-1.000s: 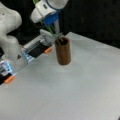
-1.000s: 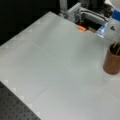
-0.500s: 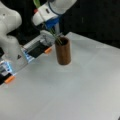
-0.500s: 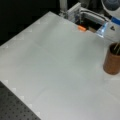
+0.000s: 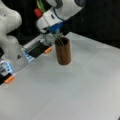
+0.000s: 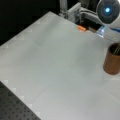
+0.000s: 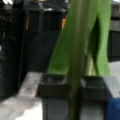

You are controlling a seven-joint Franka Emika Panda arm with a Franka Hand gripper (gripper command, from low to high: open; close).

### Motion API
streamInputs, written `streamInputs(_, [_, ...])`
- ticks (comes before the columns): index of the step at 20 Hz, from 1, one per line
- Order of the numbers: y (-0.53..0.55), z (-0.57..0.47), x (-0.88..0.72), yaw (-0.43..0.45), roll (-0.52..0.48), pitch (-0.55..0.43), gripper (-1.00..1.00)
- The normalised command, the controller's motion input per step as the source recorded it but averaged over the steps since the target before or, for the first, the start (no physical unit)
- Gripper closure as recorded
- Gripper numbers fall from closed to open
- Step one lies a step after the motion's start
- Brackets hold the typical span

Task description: Flower insertion into a vase

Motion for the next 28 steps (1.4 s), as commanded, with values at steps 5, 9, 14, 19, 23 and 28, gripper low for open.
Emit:
streamInputs(5, [0.1, -0.27, 0.27, 0.057, -0.198, 0.04, 1.0])
streamInputs(9, [0.07, -0.24, 0.25, 0.064, -0.207, 0.038, 1.0])
streamInputs(14, [0.04, -0.12, 0.22, 0.079, -0.207, 0.024, 1.0])
streamInputs(19, [0.03, -0.06, 0.2, 0.074, -0.197, 0.007, -1.0])
streamInputs(23, [0.04, 0.0, 0.22, 0.059, -0.193, 0.019, -1.0])
streamInputs(28, [0.0, 0.07, 0.3, 0.05, -0.218, -0.015, -1.0])
